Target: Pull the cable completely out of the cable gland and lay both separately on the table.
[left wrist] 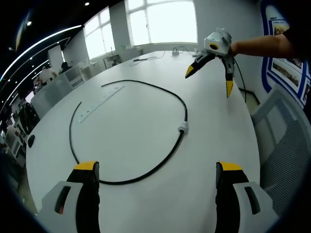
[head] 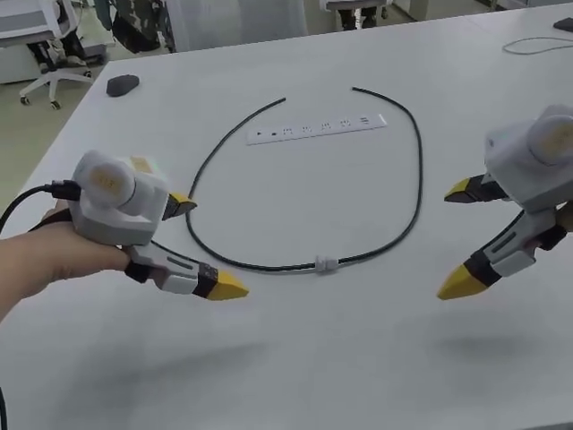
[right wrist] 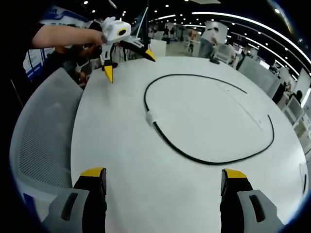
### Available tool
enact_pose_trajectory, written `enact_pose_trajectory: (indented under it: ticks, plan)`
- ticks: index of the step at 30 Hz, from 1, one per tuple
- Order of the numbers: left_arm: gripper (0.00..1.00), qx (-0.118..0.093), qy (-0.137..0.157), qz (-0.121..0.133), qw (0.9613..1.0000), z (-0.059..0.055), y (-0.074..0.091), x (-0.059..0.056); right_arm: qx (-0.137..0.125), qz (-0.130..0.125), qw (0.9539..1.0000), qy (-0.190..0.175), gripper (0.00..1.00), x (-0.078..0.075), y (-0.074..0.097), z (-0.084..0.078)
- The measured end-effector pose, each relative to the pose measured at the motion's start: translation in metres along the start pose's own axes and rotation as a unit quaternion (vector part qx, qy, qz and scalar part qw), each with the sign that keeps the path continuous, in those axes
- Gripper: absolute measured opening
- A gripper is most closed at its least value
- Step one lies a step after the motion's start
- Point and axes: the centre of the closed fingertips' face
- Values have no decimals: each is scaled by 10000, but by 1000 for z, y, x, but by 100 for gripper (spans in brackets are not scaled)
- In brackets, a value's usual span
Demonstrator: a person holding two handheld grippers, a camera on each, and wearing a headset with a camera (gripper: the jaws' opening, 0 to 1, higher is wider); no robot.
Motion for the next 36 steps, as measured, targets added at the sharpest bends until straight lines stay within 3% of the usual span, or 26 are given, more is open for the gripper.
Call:
enact_pose_trajectory:
  ticks: [3,5,10,14,18,22,26,27,29,32,36]
  plan:
    - [100,85,-4,119,9999,-5,-1,8,19,15,10000,44,99,-1,-3,1]
    - [100,75,142,42,9999,-8,-2,6,15,2,10000,94,99,-3,-4,3]
    - [100,144,102,-8,9998,-12,-3,5,-33,23,10000,60,99,-5,-8,6]
    - [100,62,149,-53,9999,-8,-4,3,-19,96,9999,69,99,-3,-12,8]
    - [86,-16,-32,-17,10000,-1,-4,1,-26,56,9997,224,99,-4,-18,12]
    - [90,-85,110,-165,9998,2,-7,-4,-29,156,9996,212,98,-3,-25,16]
    - [89,-133,-173,-81,9997,4,-8,-4,-255,196,9992,256,99,0,-32,29]
    - [89,-280,-345,-34,9990,8,-8,-3,-294,226,9989,272,98,1,-34,31]
    - [89,-199,-165,-51,9997,3,-9,-4,-254,295,9987,326,91,4,-39,32]
    - [86,-119,-219,-107,9996,-2,-11,-9,-297,320,9982,416,83,5,-45,36]
    - [87,-108,-234,-155,9995,-4,-14,-17,-363,396,9978,398,80,10,-57,39]
Point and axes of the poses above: the centre of the closed fingertips' face, and the gripper's own axes: y roughly backward along the fingers, x roughly to its left, z roughly out of its top, and after that the axes turned 11 degrees about y, right-handed
